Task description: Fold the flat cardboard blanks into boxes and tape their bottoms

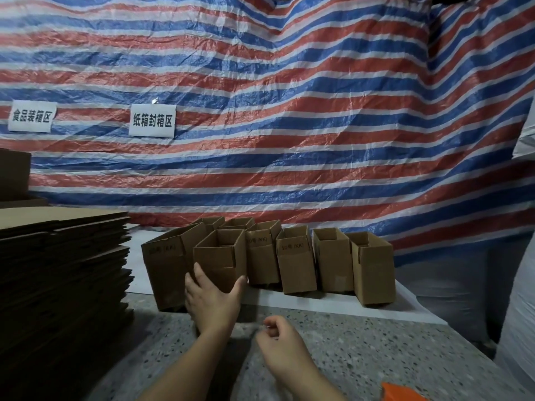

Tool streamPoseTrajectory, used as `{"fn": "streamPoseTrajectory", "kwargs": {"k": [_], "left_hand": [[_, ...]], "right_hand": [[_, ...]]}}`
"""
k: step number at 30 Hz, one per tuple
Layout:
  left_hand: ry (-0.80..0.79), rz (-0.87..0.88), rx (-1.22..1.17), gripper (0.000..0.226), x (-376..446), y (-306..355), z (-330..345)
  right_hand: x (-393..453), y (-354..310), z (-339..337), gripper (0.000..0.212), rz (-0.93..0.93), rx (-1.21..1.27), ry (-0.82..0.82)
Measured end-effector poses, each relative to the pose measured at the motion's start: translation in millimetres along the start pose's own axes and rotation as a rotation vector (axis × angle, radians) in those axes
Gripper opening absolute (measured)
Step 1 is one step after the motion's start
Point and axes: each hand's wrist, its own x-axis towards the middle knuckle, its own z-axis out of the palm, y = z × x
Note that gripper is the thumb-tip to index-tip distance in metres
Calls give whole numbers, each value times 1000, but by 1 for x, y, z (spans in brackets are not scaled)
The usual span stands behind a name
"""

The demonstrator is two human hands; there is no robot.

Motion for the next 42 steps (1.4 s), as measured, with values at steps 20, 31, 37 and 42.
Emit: {"fn": "streamPoseTrajectory", "kwargs": {"k": [20, 31, 37, 42], "left_hand": [[-352, 498, 139, 21, -95, 53, -226], [-14, 701, 568, 23, -8, 80, -366], [-127, 300, 908, 63, 54, 70, -386], [-279, 139, 1011, 73, 67, 61, -375]], "right_hand": [[-132, -50, -12, 18, -100, 63, 54], [-179, -105, 1, 19, -280, 71, 47], [-186, -138, 12, 13, -405, -33, 68], [-180, -153, 16, 12, -444, -74, 48]]}}
